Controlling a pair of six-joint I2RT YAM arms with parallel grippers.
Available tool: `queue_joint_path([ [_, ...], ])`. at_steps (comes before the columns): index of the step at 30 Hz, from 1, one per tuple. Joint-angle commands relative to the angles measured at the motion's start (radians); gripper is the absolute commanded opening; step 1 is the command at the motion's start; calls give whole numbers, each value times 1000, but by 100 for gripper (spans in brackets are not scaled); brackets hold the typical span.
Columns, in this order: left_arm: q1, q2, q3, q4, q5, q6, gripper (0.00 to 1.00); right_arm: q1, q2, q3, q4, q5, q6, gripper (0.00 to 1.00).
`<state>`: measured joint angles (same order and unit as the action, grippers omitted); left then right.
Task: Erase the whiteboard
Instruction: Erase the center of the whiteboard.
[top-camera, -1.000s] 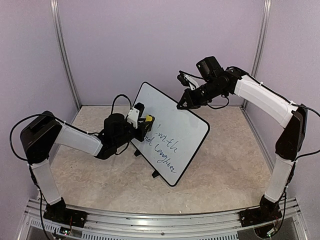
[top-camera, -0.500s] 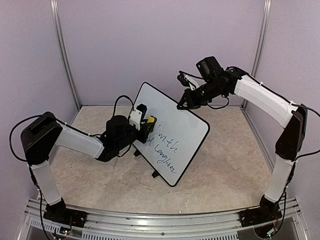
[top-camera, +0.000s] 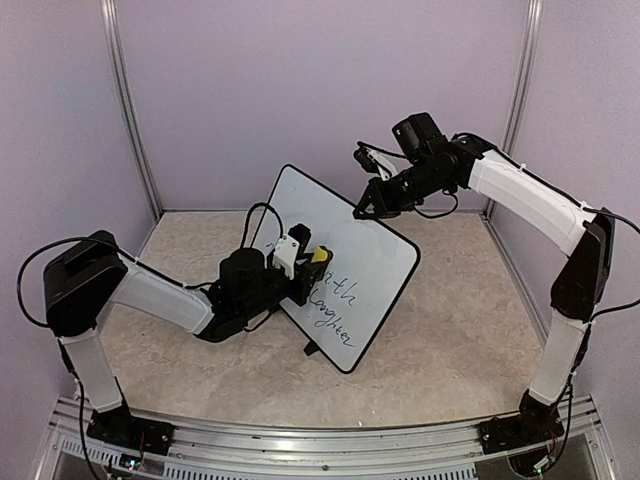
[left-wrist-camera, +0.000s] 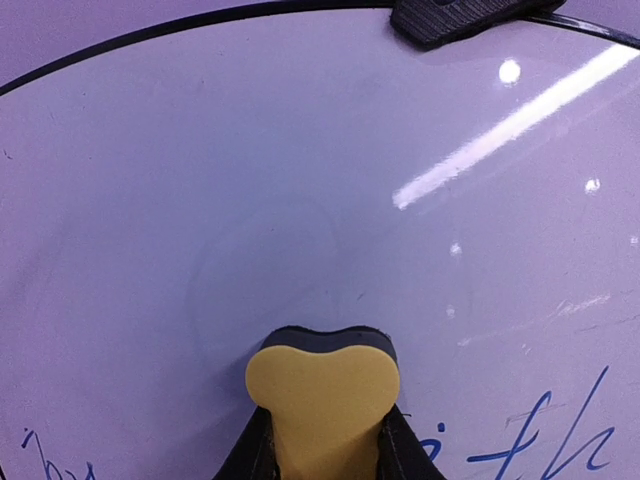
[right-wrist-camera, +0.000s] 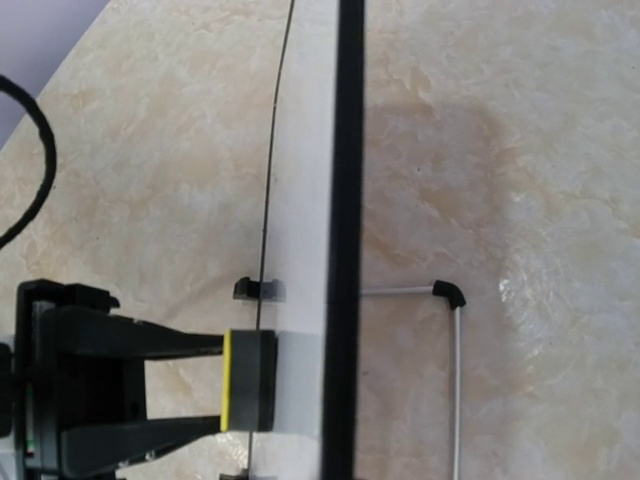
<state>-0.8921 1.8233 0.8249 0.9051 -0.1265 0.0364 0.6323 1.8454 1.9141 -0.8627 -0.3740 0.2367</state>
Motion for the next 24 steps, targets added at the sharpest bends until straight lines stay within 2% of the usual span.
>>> queue_joint_path([
  [1,-6,44,-10,-144,10,18,12,99,33,-15,-47,-218,-120,0],
  [7,129,38,22,-169,18,13,12,98,29,-13,-53,-211,-120,0],
  [12,186,27,22,-176,20,34,12,99,26,-15,-50,-209,-118,0],
  [16,182,27,9,-171,36,31,12,98,31,-9,-49,-209,-116,0],
  [24,96,49,-28,-124,23,25,12,99,37,0,-53,-210,-116,0],
])
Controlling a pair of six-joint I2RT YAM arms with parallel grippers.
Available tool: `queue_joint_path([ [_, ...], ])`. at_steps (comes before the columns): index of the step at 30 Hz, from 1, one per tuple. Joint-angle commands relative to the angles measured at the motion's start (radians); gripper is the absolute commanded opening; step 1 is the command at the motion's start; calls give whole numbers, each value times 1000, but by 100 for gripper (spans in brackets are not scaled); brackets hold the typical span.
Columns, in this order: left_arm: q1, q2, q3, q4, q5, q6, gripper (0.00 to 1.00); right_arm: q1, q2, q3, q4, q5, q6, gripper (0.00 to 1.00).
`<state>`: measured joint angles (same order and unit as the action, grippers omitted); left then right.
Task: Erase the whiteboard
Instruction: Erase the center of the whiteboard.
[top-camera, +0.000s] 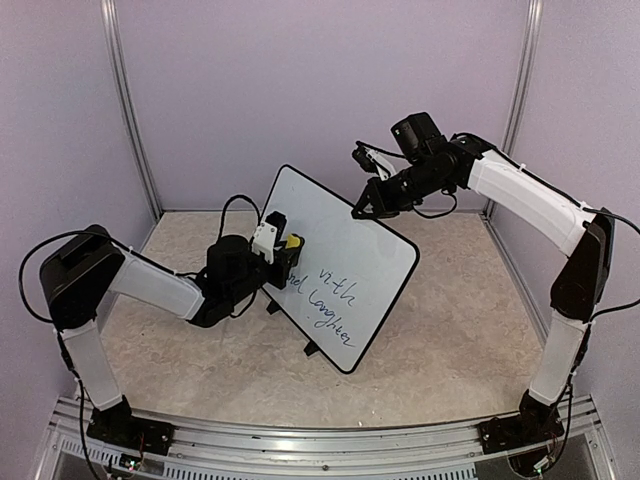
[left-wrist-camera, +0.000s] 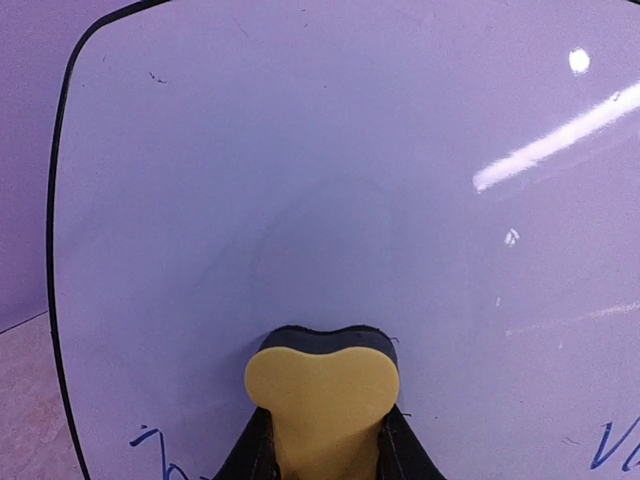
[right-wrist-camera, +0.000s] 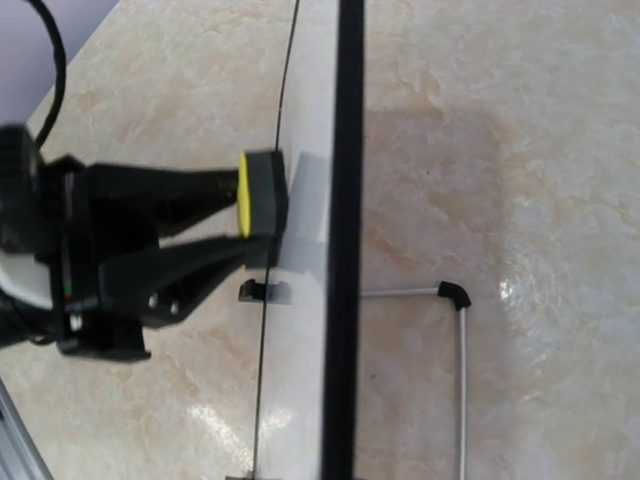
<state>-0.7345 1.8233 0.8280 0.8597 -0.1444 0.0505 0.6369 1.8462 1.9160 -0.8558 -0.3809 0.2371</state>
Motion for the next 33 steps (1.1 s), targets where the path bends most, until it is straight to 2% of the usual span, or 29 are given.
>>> queue_joint_path([
  [1,-69,53,-34,-72,45,6,12,94,36,-2,-60,-203,-116,0],
  [16,-184,65,-105,112,84,-76,12,94,36,-1,-55,-208,-117,0],
  [33,-271,77,-80,148,87,-87,12,95,29,-12,-52,-207,-119,0],
])
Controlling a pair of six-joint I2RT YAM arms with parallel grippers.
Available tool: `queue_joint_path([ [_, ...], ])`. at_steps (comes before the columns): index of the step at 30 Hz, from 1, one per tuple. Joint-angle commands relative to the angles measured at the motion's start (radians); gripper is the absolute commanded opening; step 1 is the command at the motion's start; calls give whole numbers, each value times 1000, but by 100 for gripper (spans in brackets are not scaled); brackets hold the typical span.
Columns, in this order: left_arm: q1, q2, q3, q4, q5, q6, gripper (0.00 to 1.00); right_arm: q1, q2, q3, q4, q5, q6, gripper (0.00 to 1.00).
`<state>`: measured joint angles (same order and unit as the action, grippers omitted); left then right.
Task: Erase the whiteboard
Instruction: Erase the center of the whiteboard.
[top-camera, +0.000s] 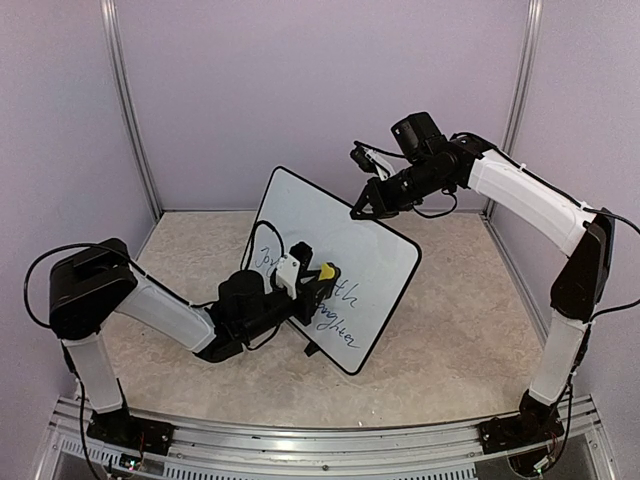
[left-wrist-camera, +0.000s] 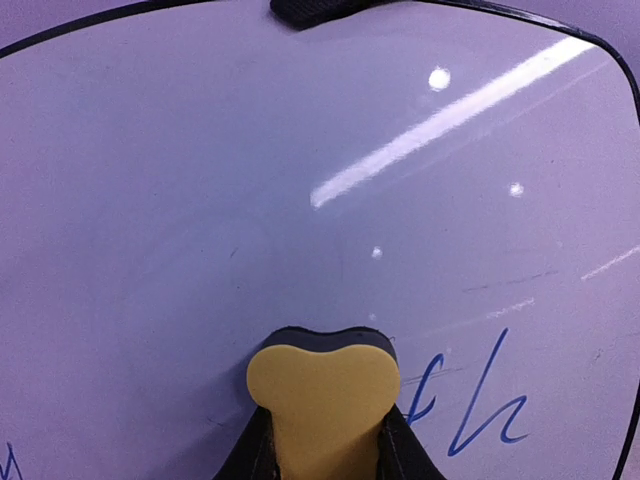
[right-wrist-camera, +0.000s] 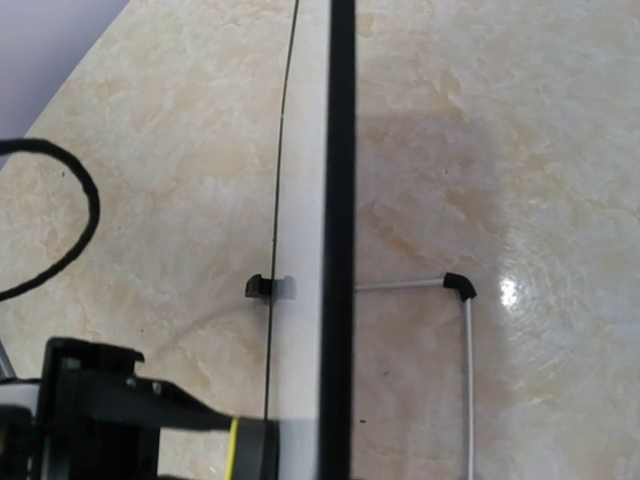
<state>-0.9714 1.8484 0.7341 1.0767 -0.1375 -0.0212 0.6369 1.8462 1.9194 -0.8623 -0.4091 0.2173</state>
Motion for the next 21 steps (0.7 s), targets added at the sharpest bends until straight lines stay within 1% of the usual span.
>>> queue_joint_path([
  [1,-33,53,11,-65,70,-16,12,95,30,-16,-45,-178,-98,0],
  [5,-2,47,9,-83,37,3,12,94,27,-20,-47,-177,-100,0],
  [10,80,27,30,-153,-1,18,12,94,22,-25,-44,-175,-100,0],
  [12,116,13,29,-157,-4,18,12,94,22,-26,-44,-174,-99,0],
  [17,174,-4,37,-174,21,18,12,94,21,-26,-42,-174,-99,0],
  [21,152,6,28,-151,85,6,12,95,26,-23,-42,-174,-99,0],
])
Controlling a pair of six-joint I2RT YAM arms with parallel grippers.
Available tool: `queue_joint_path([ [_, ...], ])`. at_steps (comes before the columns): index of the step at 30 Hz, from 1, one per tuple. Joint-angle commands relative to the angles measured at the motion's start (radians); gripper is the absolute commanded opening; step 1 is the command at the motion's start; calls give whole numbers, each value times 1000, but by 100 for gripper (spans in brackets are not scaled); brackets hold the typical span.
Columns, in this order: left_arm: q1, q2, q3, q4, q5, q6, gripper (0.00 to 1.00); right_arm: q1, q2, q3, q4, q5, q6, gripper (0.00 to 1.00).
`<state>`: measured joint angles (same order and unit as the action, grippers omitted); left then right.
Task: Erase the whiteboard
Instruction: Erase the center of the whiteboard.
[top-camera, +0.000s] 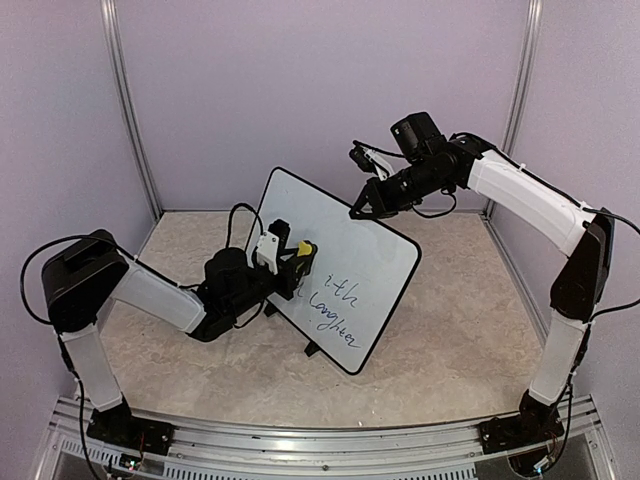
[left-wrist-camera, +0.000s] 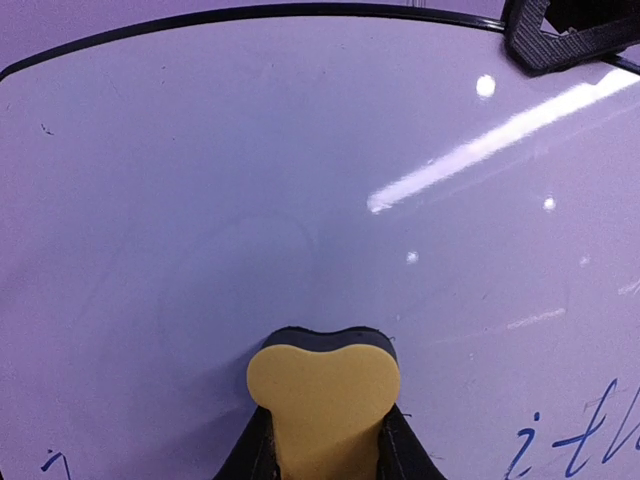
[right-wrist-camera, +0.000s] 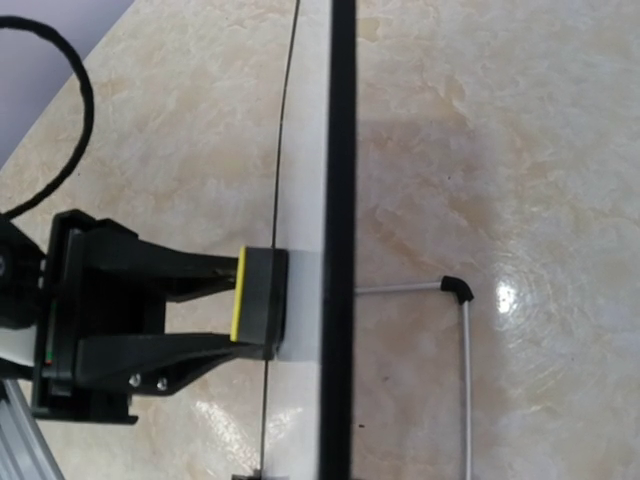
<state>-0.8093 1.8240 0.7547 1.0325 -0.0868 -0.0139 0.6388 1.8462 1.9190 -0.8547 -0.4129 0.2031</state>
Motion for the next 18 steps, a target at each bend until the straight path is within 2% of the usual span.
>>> queue_joint_path([
  [1,-25,34,0,-89,45,-1,12,92,27,-23,-49,-170,-82,0],
  [7,-82,73,-24,-7,82,-27,12,93,33,-19,-52,-171,-82,0],
  [11,-99,83,-38,45,171,-49,12,92,34,-17,-52,-171,-82,0],
  [18,-115,88,-41,57,224,-74,12,93,30,-15,-53,-170,-82,0],
])
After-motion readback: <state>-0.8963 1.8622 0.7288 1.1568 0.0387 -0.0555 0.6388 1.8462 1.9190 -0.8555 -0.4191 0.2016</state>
